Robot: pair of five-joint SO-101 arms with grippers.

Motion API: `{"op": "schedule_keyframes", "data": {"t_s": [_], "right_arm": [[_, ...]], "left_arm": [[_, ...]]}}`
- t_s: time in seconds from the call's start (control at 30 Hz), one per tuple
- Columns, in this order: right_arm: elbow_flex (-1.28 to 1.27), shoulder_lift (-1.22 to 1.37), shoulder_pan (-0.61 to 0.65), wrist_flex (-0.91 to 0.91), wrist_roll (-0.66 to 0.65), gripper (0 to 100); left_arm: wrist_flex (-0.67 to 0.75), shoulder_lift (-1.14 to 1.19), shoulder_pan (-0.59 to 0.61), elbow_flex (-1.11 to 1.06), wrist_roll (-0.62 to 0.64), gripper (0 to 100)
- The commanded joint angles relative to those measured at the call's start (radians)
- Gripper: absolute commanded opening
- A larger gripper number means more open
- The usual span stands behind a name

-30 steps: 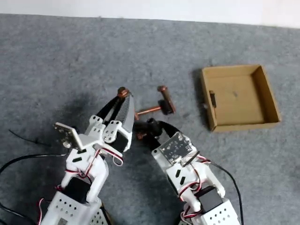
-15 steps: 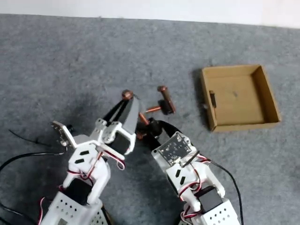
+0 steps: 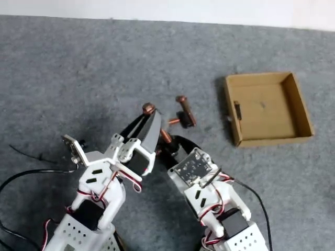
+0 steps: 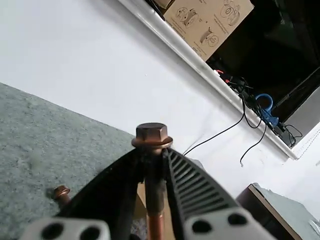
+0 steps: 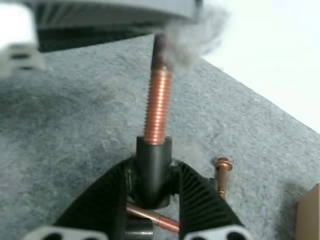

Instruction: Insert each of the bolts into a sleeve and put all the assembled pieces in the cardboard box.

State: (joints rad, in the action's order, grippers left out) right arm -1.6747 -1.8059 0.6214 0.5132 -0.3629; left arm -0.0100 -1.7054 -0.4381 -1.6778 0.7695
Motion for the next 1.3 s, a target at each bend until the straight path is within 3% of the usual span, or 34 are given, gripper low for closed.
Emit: {"op": "schedule_keyframes", "data": {"t_s": [0.0,1.27], "right_arm": [[-0.108,-0.019,0.012,-0.048,-0.009,0.5],[-0.11,-0.019,0.094,-0.107,-0.011,0.5]], "left_arm": [[0.021,-0.024,0.025,-0.024,0.012,1],[0.071,-0.024,0.154,-0.021,0.015,1]]}}
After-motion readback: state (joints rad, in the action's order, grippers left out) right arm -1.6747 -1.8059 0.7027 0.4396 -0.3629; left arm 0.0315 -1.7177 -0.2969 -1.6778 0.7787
